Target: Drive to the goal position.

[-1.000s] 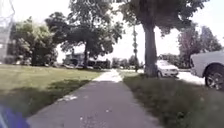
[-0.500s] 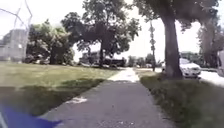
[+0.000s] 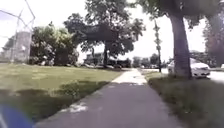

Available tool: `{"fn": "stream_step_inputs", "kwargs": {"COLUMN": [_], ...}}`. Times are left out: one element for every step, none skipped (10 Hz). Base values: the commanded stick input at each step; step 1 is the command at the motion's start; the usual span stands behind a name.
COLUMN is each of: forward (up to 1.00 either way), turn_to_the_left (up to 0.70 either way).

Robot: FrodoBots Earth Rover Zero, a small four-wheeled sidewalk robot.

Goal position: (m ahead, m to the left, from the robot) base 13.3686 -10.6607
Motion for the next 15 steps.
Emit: {"fn": "stream_step_inputs", "kwargs": {"forward": [0.70, 0.70, 0.70, 0.70, 0.70, 0.70, 0.70, 0.70, 0.70, 0.70, 0.70, 0.70, 0.70, 0.70, 0.70], "turn_to_the_left": [0.07, 0.28, 0.00, 0.00, 0.00, 0.00, 0.00, 0.00, 0.00, 0.00, 0.00, 0.00, 0.00, 0.00, 0.00]}}
